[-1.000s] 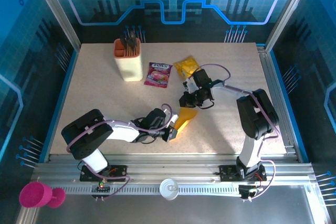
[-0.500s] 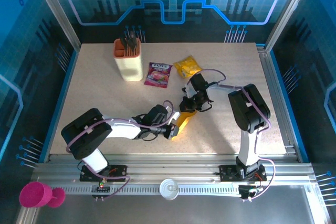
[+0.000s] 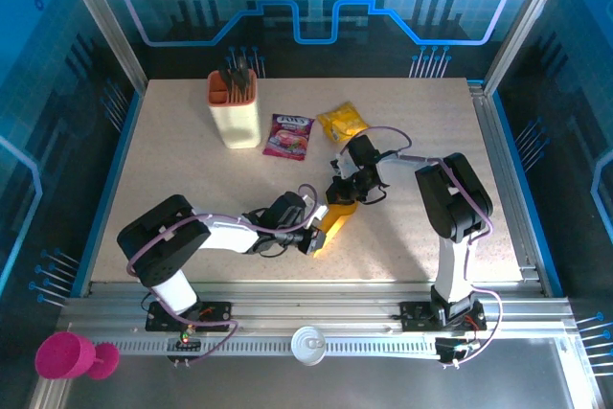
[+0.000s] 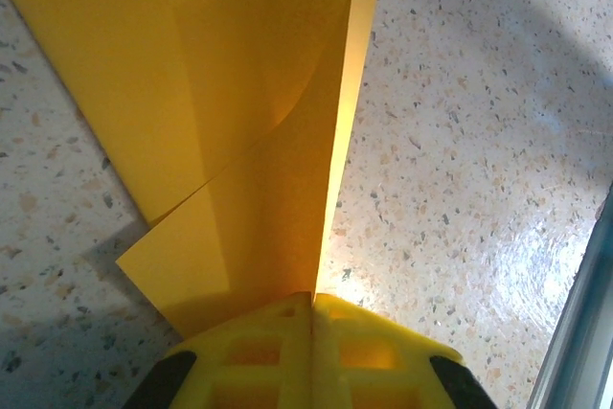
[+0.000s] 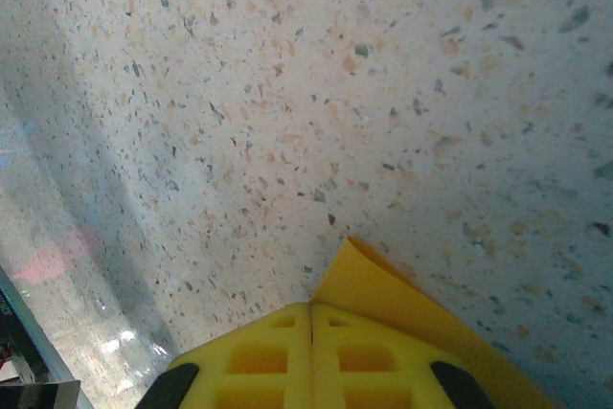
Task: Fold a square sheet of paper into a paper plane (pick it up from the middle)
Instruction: Fold the wing for the fifth time at the center of the table.
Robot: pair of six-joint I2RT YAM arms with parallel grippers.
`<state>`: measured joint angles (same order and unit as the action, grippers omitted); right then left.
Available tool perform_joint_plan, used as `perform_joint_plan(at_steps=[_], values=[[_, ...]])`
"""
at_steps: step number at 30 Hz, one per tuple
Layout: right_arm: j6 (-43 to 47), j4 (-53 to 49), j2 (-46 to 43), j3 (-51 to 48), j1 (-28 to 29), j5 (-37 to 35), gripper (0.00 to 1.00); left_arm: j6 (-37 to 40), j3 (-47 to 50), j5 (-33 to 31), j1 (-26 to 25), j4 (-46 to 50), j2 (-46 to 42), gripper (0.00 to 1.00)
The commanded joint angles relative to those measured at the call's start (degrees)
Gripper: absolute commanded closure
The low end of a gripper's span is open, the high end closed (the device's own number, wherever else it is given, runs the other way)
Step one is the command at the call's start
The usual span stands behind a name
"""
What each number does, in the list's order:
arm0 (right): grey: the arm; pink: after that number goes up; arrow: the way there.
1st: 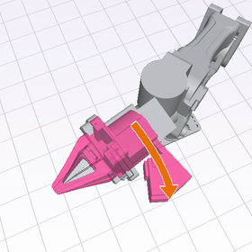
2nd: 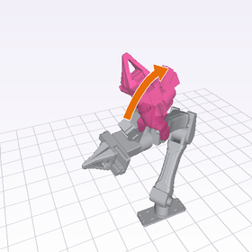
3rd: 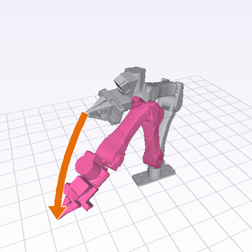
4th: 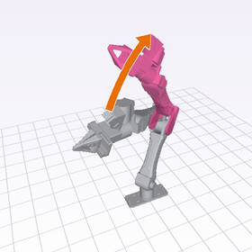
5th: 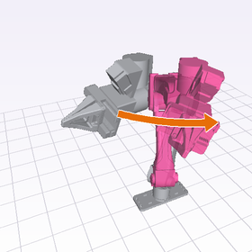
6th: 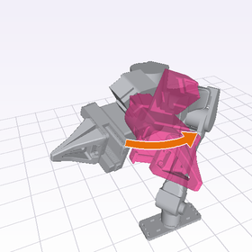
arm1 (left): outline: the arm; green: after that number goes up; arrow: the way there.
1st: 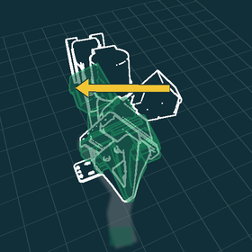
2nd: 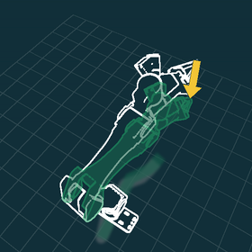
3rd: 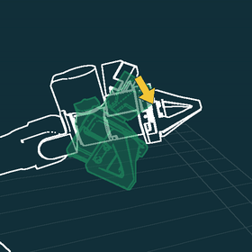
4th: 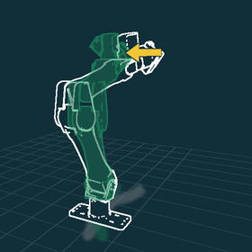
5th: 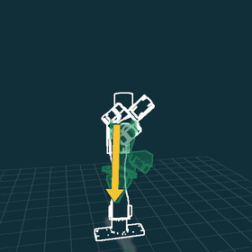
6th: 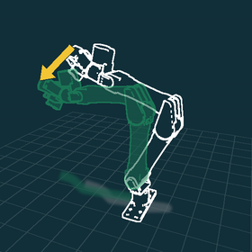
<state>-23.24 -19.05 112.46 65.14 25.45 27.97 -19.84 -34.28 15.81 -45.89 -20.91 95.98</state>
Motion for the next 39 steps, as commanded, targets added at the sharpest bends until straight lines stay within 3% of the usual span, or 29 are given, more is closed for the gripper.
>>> perform_joint_plan(at_steps=[1,9,20,27,39], values=[[0.5,-4.4,0.8,0.7,0.1,-1.4,0.96,-1.5,1.9,0.9,0.5,-3.0,1.5,1.00],[-2.1,-2.6,-11.8,-1.0,-1.2,2.6,0.94,-2.4,3.6,0.2,0.5,-4.9,1.2,1.00],[-9.2,14.8,-28.4,-24.3,2.7,2.0,0.94,-2.9,5.2,-0.3,0.7,-7.5,1.3,1.00],[-10.2,22.9,-28.2,-30.6,7.0,0.6,0.97,-3.7,6.7,-0.2,1.1,-9.6,1.1,1.00],[-11.3,30.3,-21.2,-30.2,7.9,1.3,0.99,-4.4,8.1,-0.1,1.5,-11.8,1.4,1.00]])
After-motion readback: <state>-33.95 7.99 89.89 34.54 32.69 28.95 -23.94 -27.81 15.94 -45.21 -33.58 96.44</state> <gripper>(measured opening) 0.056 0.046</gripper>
